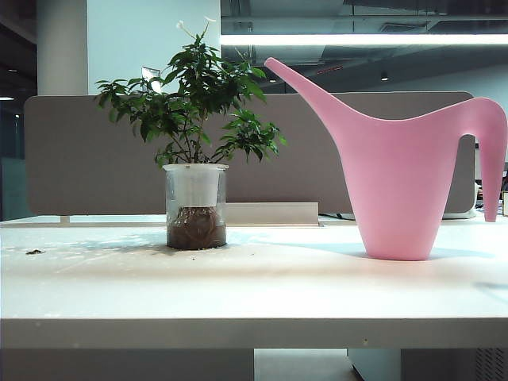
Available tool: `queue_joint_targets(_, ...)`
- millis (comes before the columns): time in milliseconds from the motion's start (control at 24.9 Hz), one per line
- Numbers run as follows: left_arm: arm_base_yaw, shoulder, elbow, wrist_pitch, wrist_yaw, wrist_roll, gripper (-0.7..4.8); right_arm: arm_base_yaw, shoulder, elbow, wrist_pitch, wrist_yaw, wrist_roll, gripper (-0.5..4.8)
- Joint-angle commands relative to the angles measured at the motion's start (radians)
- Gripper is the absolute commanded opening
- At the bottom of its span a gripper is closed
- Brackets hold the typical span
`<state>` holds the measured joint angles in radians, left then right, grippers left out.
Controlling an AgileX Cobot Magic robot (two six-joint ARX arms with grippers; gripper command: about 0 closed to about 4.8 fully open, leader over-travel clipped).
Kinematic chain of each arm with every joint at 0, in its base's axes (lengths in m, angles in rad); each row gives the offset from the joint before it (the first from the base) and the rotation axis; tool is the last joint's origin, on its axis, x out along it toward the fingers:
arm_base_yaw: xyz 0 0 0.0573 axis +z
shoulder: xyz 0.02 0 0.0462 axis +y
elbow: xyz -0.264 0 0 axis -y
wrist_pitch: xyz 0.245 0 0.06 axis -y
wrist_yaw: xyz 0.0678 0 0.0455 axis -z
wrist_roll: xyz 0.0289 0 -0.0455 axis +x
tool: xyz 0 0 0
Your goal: Pick up the watering can from the table, water the potted plant, and put the can back.
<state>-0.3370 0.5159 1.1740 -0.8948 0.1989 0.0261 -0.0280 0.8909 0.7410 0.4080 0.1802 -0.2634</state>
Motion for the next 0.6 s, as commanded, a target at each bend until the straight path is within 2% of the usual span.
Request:
queue_joint_targets(40,0.003,-0.001,0.003,0.012,0.000,0.000,-0.05,-0.090,0.111,-0.056,0.017,-0.037,0.263,0.79)
queue_joint_targets(281,0.003,-0.002,0.003,0.012,0.010,0.000,-0.05,-0.082,0.128,-0.315,0.217,-0.092,0.267,1.13)
queue_joint_targets(401,0.003,-0.005,0.003,0.013,-0.003,0.000,-0.05,-0.044,0.135,-0.430,0.315,-0.092,0.267,1.22)
queue_joint_targets(601,0.003,-0.006,0.003,0.013,0.005,0.000,-0.05,-0.020,0.150,-0.482,0.355,-0.135,0.266,2.28)
